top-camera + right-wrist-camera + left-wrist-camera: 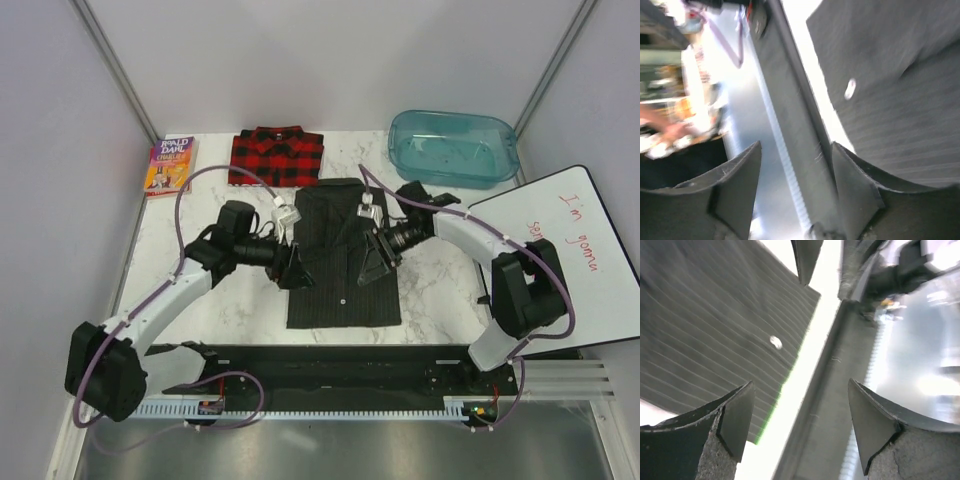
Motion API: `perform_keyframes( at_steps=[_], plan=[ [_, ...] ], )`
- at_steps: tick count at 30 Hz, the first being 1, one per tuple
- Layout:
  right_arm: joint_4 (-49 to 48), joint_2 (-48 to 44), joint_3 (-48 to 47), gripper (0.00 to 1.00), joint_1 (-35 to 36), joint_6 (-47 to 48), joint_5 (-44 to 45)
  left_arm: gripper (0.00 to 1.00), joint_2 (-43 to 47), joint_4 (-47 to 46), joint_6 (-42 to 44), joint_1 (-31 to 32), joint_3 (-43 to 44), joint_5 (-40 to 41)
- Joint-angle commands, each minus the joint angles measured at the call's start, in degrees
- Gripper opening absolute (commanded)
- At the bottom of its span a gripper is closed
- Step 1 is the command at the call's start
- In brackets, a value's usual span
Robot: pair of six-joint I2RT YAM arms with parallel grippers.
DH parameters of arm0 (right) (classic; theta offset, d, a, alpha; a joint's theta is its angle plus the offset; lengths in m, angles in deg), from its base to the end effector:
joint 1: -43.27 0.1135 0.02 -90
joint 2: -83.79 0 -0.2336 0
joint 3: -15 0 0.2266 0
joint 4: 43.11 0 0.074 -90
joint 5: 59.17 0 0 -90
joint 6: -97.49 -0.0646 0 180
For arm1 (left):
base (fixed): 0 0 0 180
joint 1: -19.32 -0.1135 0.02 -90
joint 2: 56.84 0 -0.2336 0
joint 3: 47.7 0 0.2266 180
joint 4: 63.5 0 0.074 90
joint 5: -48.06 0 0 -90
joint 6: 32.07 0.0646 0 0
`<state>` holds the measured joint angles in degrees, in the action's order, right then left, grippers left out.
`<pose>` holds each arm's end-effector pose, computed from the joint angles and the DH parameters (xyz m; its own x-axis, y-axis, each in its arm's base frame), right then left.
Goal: Fold and stack the long sleeve shirts
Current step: Fold the shirt
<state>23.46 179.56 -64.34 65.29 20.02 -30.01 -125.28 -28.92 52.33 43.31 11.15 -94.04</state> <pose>0.2326 0.1549 0.1771 -0.8372 -0.4526 -0.3070 -0.4743 0.3213 0.8197 0.1978 -0.1438 0.2138 -0.7084 0.2496 -0.6602 0.7011 0.3572 -0.6172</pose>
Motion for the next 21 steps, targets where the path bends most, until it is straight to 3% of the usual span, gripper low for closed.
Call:
perform_keyframes(
  at_steps=[1,3,5,6,9,14,21],
  plan=[
    [-18.06,0.02,-4.64,0.55,1.09,-9.19,6.23,0.81,2.53,11.08,18.68,10.78,7.8,23.04],
    [-18.7,3.01,-6.75,0.43,2.76,-9.02,8.09,0.82,4.71,12.42,26.82,19.2,6.51,31.41],
    [-20.8,7.23,-8.78,0.38,4.95,-10.33,9.77,0.86,7.09,10.93,31.51,25.29,1.78,40.26],
    [-21.94,9.16,-9.05,0.37,5.66,-10.69,11.08,0.86,8.05,7.18,34.84,31.24,-0.24,43.8],
    [-26.16,13.37,-8.88,0.34,6.46,-11.04,13.63,0.84,9.03,1.98,39.08,39.26,-5.7,52.43],
    [-27.05,18.4,-9.67,0.33,6.46,-7.7,18.56,0.72,3.94,-7.17,41.89,45.17,-8.08,60.69],
    [-27.49,21.65,-7.39,0.31,6.46,-7.17,19.71,0.67,-1.42,-16.49,42.96,52.12,-11.34,63.34]
  ],
)
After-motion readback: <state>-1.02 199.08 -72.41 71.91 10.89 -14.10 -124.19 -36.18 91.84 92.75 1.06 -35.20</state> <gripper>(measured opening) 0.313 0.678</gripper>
